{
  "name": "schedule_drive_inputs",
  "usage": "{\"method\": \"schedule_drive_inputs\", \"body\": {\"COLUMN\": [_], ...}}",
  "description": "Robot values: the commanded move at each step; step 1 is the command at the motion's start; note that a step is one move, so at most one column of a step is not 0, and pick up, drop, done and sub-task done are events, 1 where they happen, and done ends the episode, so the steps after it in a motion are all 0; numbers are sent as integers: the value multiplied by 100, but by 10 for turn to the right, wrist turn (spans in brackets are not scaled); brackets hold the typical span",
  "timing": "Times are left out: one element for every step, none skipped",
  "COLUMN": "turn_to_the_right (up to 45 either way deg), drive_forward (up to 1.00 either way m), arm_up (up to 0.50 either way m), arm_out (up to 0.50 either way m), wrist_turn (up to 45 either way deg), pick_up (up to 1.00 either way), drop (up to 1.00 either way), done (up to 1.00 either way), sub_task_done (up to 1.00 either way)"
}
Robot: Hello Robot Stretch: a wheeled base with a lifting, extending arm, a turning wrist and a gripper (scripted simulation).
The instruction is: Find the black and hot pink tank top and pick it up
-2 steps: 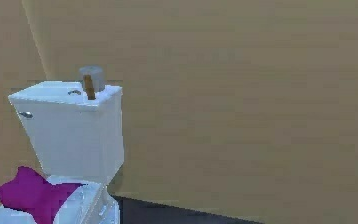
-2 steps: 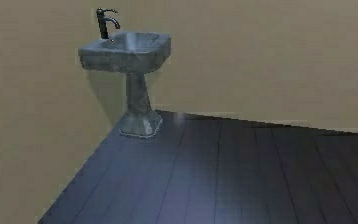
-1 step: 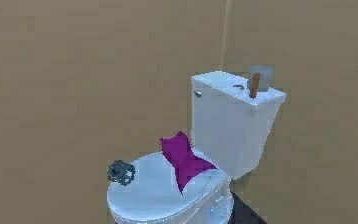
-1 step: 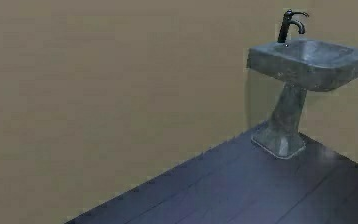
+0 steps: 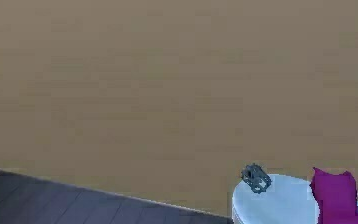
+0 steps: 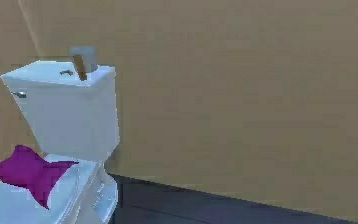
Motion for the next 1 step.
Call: {"method": "schedule_drive_inputs", "body": {"turn_to_the_right": [-300], "drive_forward": [0], "arm_up": [0], "arm_out": [0], "wrist_turn": [0], "pick_up": [0], "drop": [0], "done": [0], "sub_task_done": [0]}}
